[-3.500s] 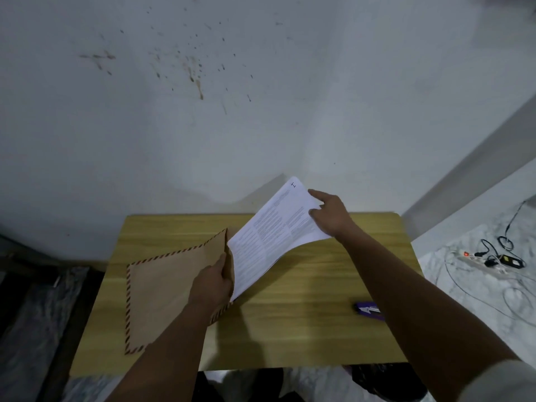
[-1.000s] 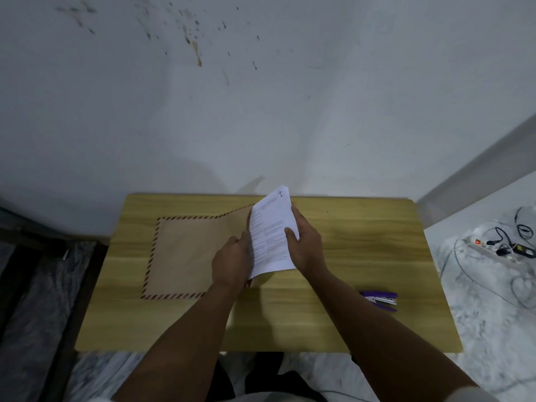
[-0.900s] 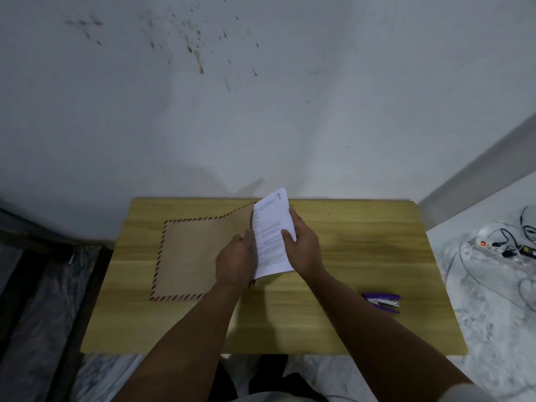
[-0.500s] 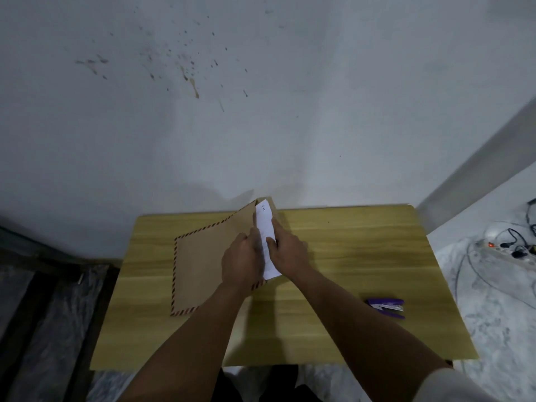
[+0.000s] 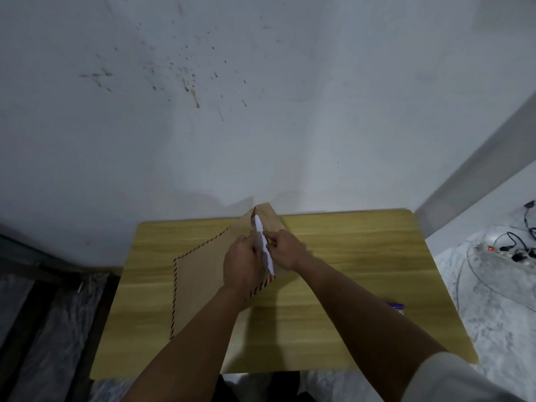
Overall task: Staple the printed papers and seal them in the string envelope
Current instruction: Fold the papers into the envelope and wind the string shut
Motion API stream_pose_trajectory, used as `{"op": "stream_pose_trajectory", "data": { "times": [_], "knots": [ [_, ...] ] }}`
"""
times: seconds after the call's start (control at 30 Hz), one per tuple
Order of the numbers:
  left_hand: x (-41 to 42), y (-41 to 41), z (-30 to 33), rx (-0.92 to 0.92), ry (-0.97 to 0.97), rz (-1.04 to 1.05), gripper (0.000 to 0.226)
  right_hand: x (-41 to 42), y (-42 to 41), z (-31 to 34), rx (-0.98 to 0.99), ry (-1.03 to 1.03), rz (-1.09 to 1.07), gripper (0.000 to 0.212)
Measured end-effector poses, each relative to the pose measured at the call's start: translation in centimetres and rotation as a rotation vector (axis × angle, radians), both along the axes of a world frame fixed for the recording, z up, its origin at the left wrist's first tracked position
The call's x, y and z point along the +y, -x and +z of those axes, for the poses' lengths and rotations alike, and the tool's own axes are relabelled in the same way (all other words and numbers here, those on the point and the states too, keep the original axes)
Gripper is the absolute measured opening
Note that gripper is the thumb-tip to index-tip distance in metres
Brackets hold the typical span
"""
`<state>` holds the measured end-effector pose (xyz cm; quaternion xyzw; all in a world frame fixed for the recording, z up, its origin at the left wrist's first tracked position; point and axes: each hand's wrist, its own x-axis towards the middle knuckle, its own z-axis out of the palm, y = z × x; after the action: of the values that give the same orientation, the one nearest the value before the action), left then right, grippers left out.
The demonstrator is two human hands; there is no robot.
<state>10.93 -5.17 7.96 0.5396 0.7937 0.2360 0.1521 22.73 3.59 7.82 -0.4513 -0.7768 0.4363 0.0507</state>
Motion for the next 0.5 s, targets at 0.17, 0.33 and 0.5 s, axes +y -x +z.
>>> {"op": "stream_pose_trajectory", "data": {
  "times": [0.17, 0.33, 0.5],
  "knots": [
    [-0.1, 0.0, -0.6, -0.114, 0.025, 0.165, 0.030, -0.9, -0.5, 0.6, 0.027, 0.043, -0.359, 0.097],
    [0.4, -0.3, -0.4, -0.214, 0.032, 0.264, 0.029, -0.6, -1.2, 0.8, -0.018, 0.051, -0.188, 0.048],
    [-0.3, 2.1, -0.5, -0.075, 0.047, 0.200, 0.059, 2.3, -1.8, 2.1, -0.054, 0.030, 0.024, 0.034]
  ]
}}
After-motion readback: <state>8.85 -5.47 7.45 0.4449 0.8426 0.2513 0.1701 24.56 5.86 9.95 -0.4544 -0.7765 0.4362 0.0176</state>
